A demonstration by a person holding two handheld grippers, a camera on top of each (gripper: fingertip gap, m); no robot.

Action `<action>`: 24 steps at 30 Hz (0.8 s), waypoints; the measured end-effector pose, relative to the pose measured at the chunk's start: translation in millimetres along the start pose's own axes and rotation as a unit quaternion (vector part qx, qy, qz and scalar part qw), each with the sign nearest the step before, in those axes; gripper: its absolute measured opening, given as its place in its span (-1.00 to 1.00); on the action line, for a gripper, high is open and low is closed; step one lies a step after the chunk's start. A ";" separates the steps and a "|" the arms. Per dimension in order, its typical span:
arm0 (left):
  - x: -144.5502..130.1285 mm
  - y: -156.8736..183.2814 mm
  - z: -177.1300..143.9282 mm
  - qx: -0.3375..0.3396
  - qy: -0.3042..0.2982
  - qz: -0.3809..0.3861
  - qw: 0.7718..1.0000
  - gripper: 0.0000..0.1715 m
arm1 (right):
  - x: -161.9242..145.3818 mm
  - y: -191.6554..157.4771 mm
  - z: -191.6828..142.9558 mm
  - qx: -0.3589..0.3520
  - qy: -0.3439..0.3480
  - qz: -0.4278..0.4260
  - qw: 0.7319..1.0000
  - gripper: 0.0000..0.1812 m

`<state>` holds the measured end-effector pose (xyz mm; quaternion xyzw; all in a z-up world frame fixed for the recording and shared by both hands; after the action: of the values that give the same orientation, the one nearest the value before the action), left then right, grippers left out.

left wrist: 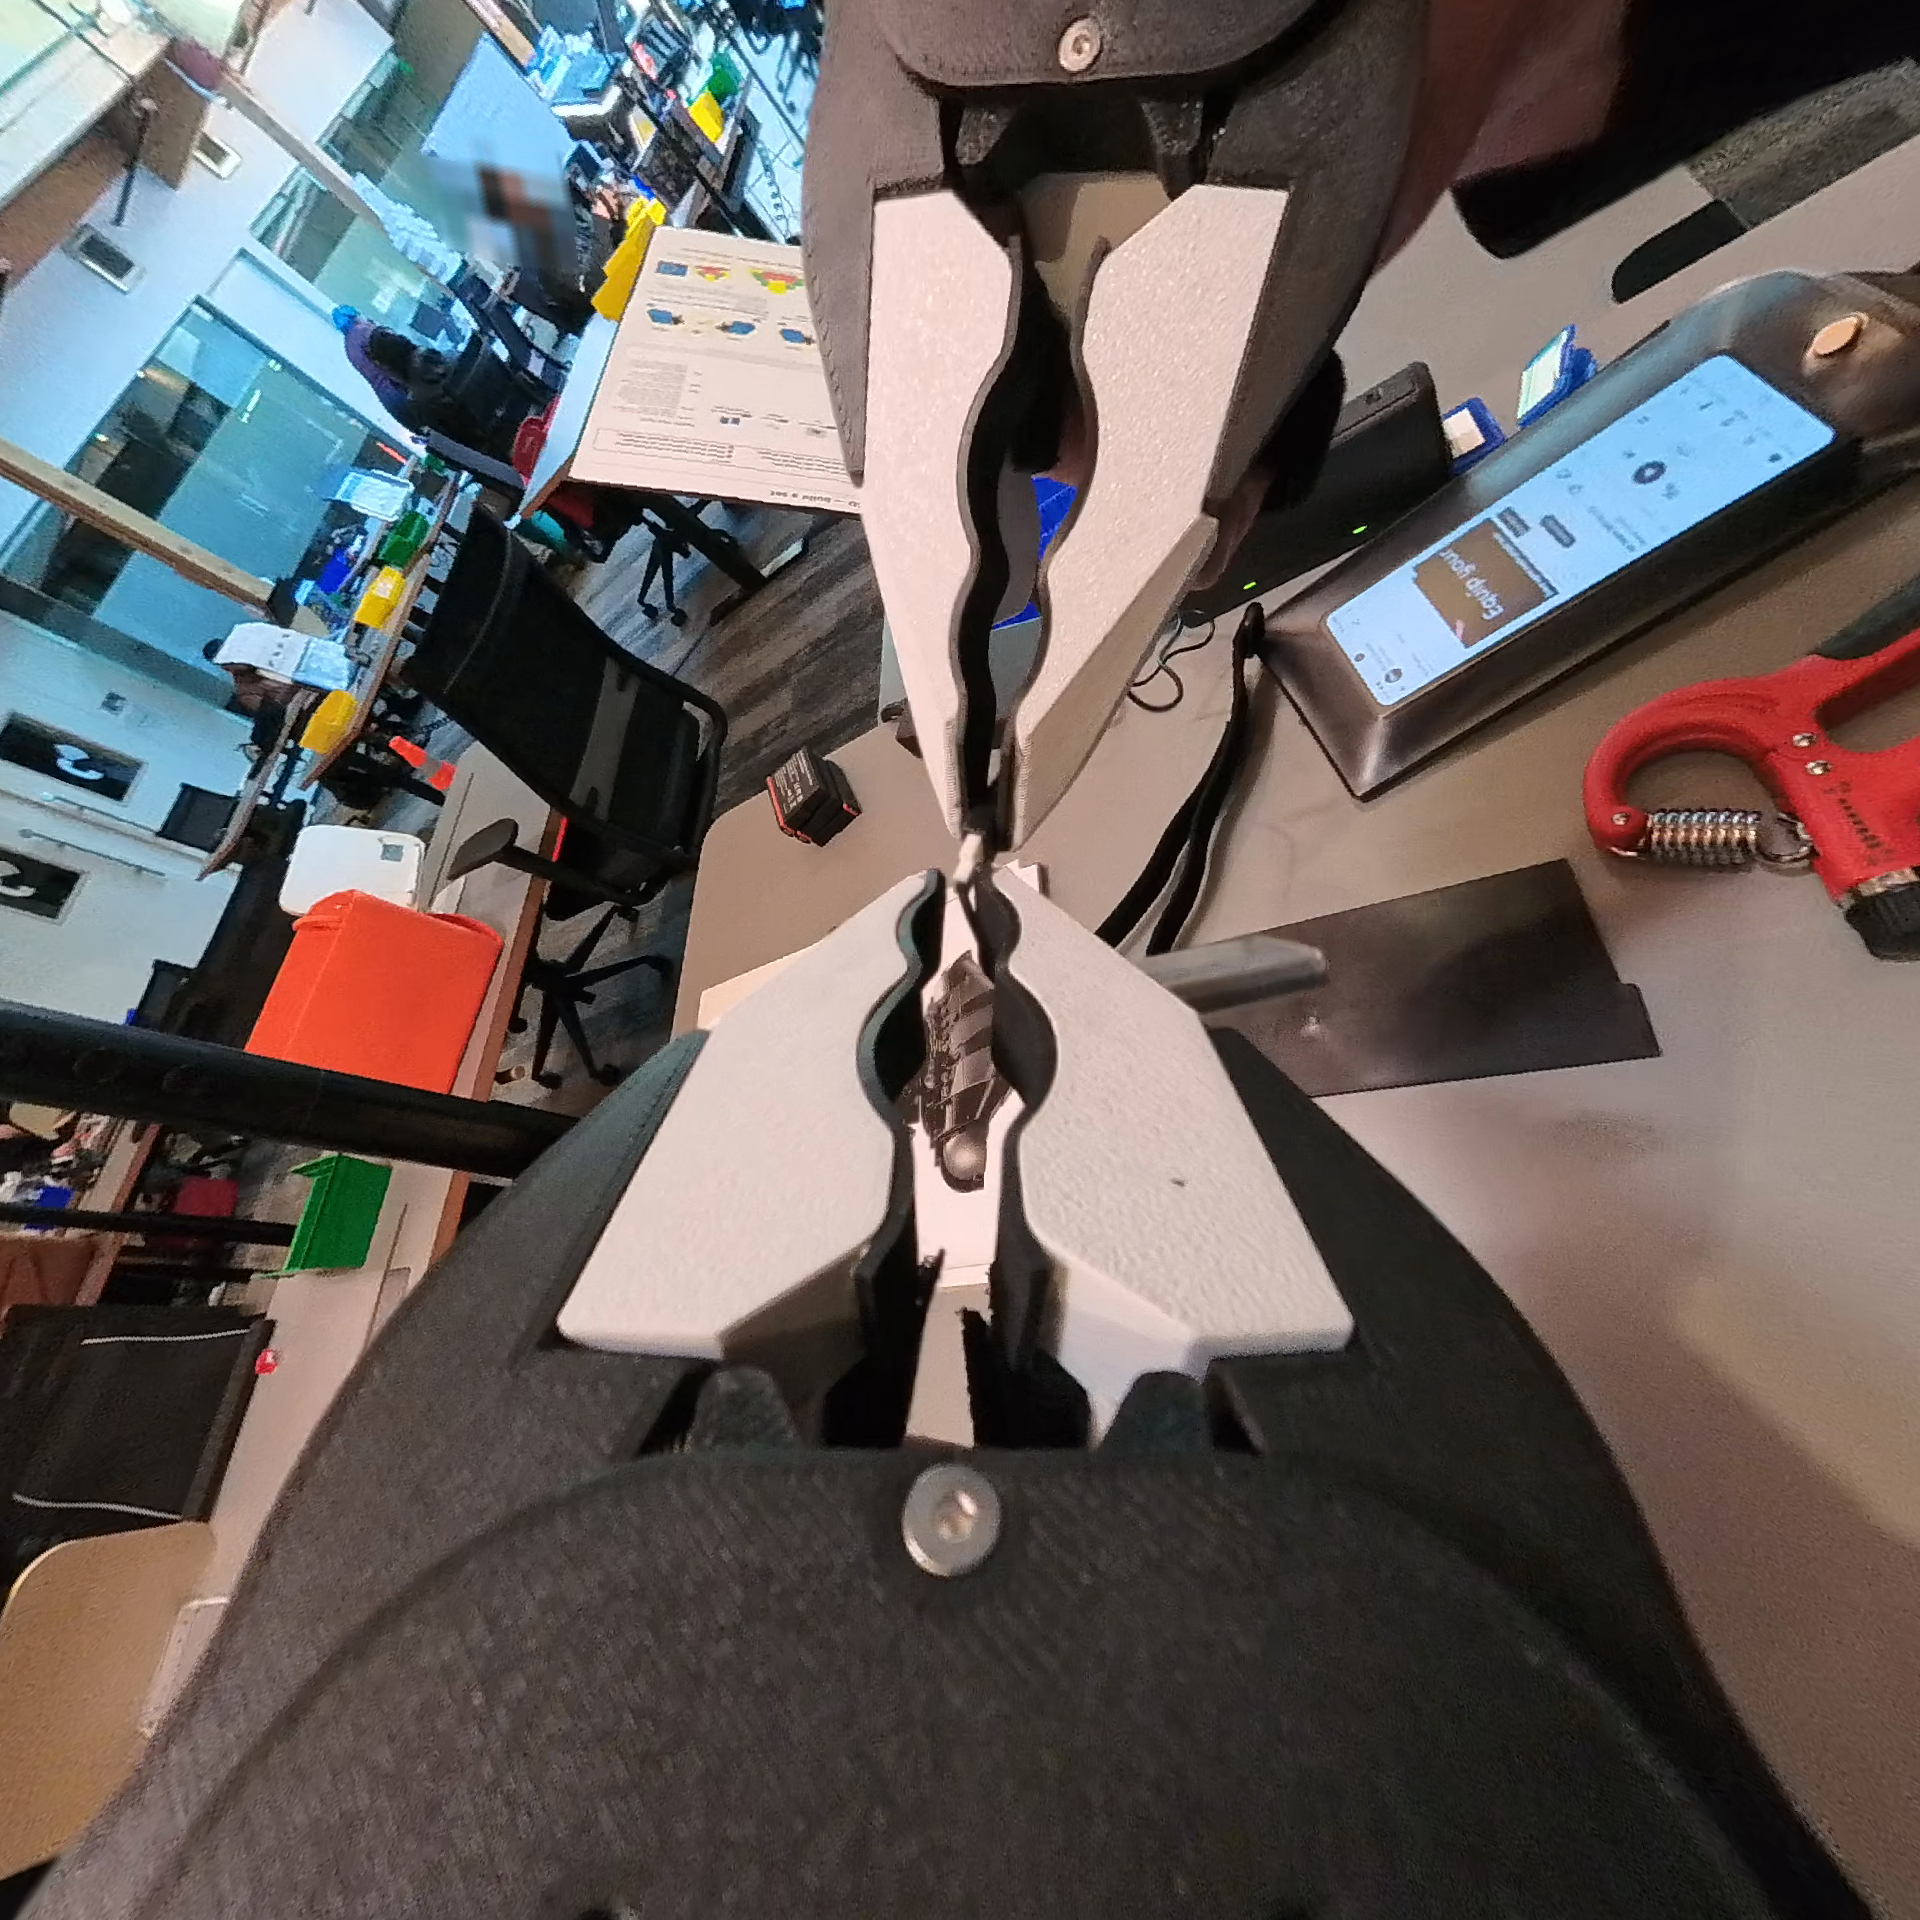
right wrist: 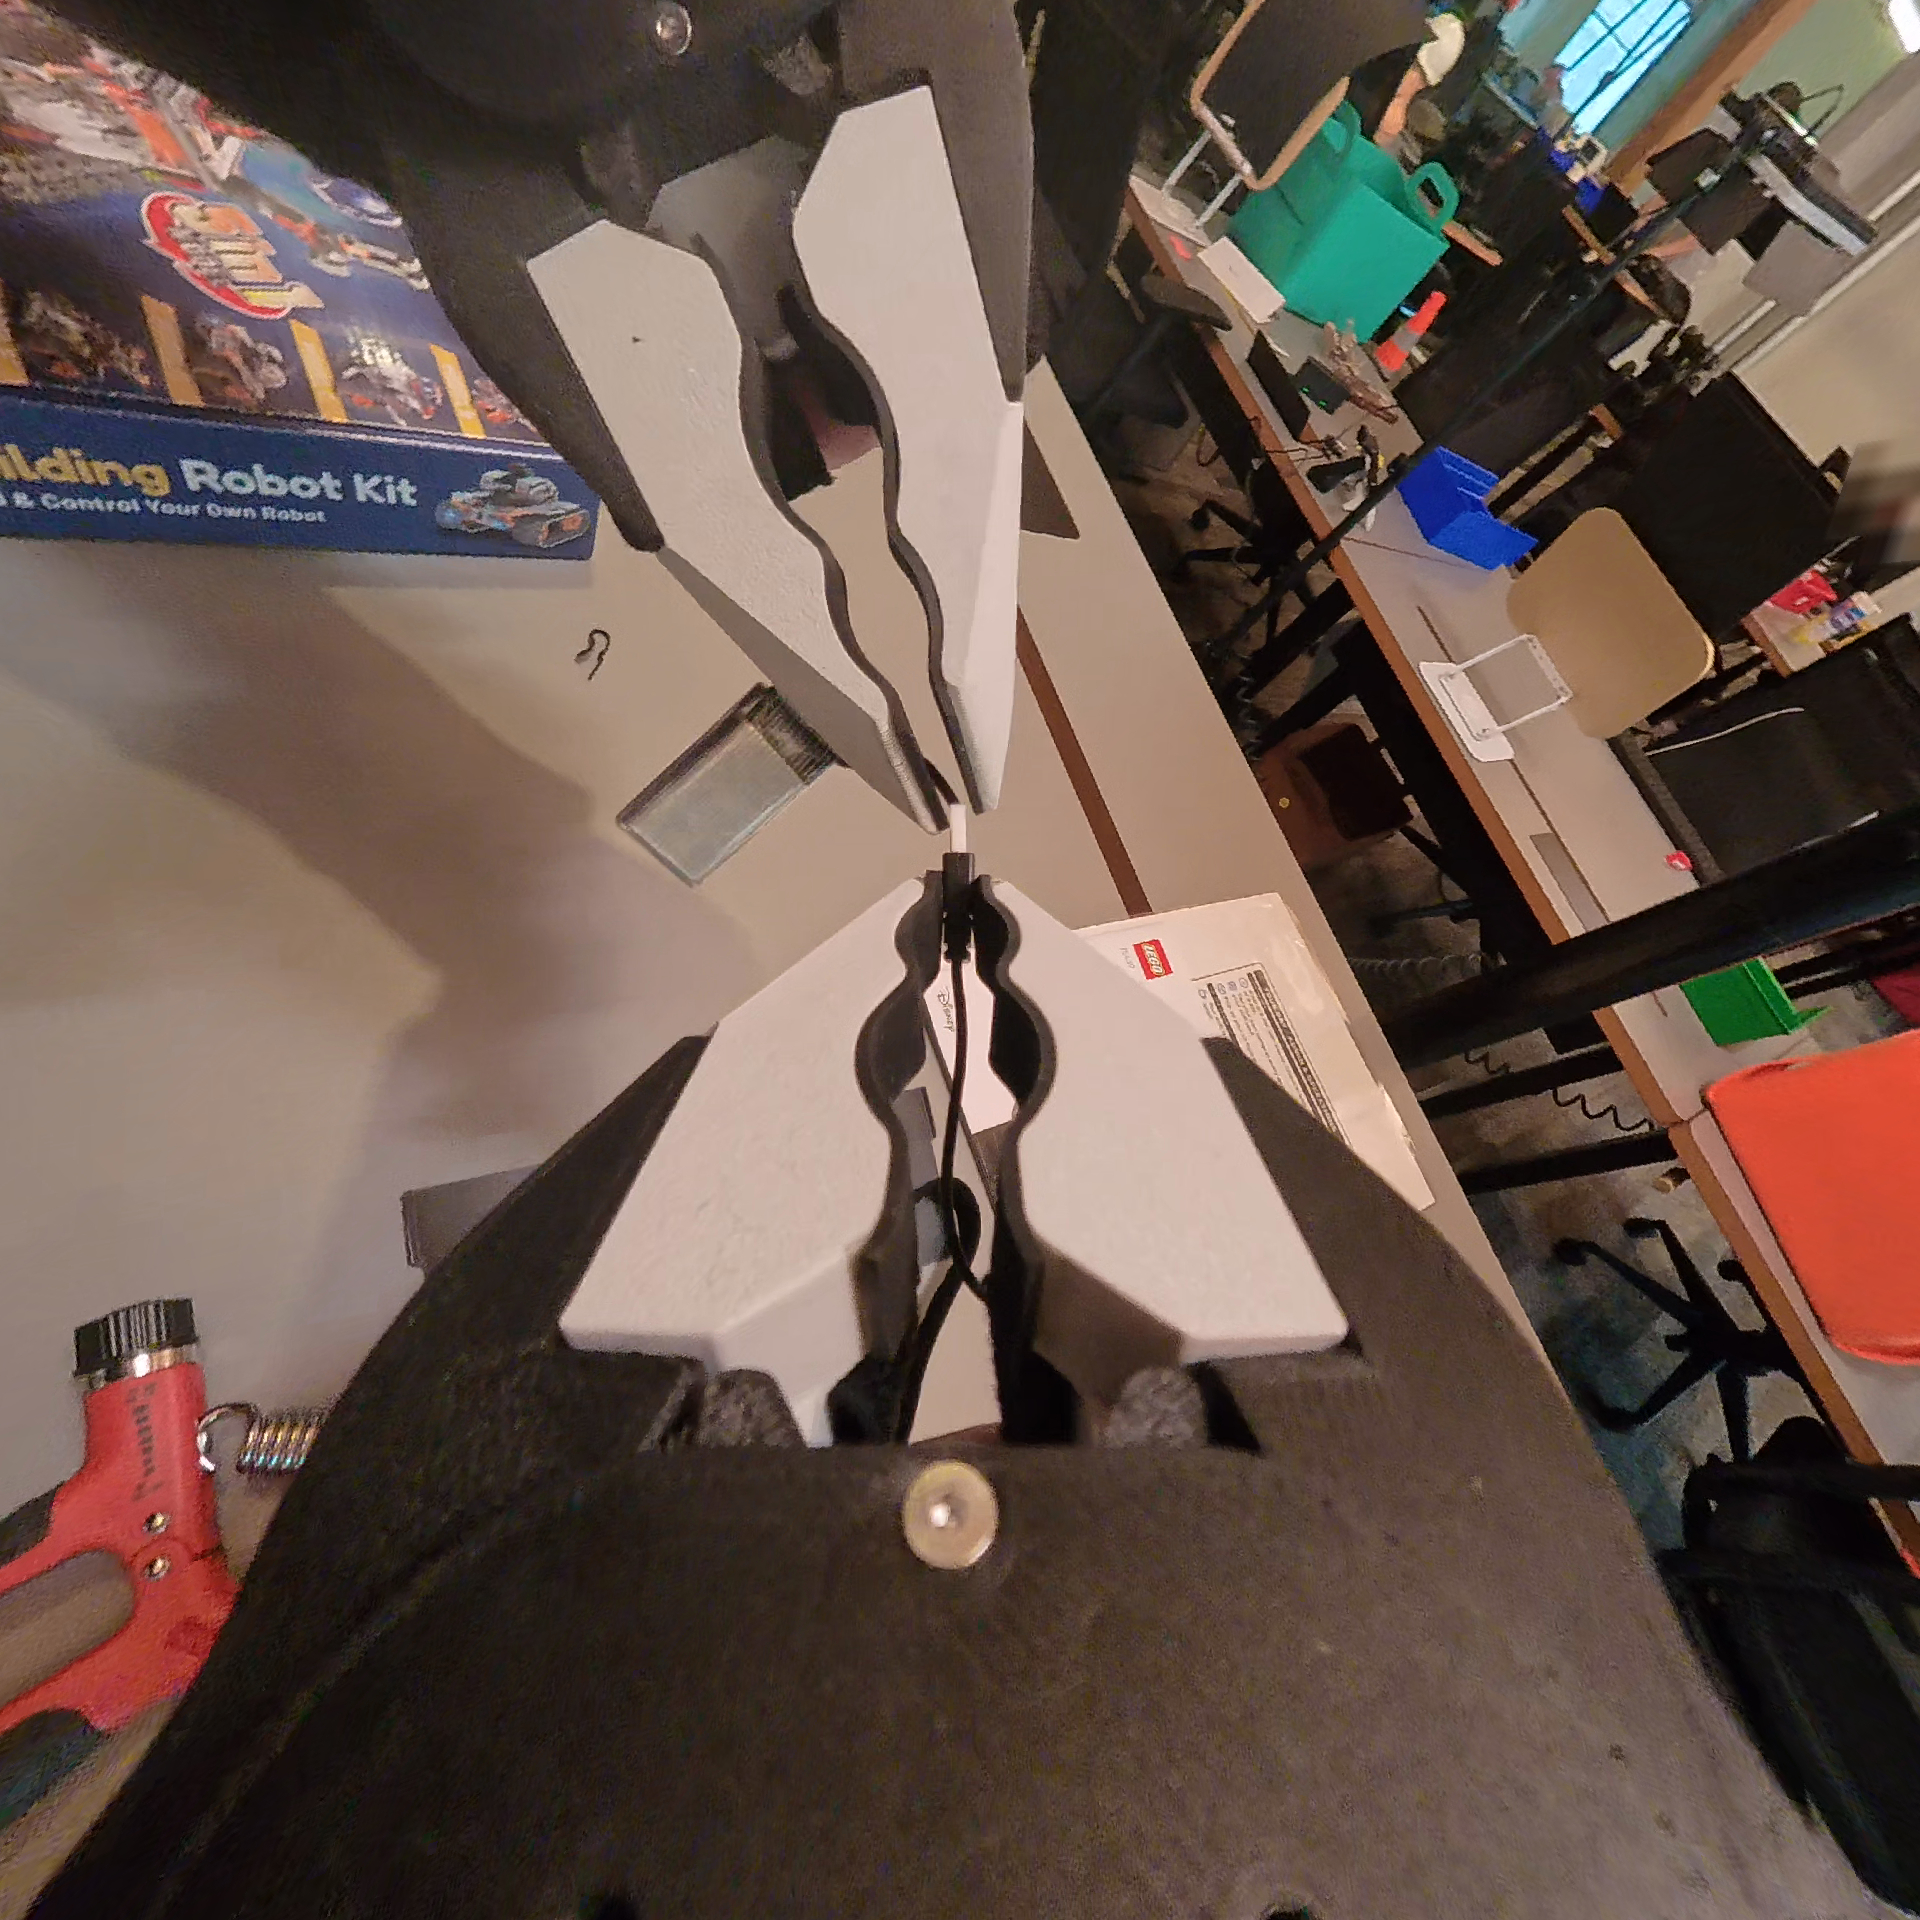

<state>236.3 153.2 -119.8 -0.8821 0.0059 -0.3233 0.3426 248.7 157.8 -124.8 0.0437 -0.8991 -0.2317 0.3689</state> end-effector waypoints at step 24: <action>8.1 21.9 -17.8 -0.063 0.034 0.013 0.997 -1.00 | 7.4 -22.5 -11.6 0.118 0.060 -0.017 0.991 -0.97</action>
<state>237.1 123.9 -118.6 -0.8902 0.0490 -0.3478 0.2901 249.2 131.5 -123.0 0.1160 -0.8955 -0.1267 0.4106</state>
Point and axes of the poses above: each gripper's, where its closed fingertips meet, z out along the fingers, x out of its top, y = z × x across the jaws, the point moved 1 cm from there along -z, back along the fingers, and after that the axes turned 14 degrees about -y, right-handed, at the moved point
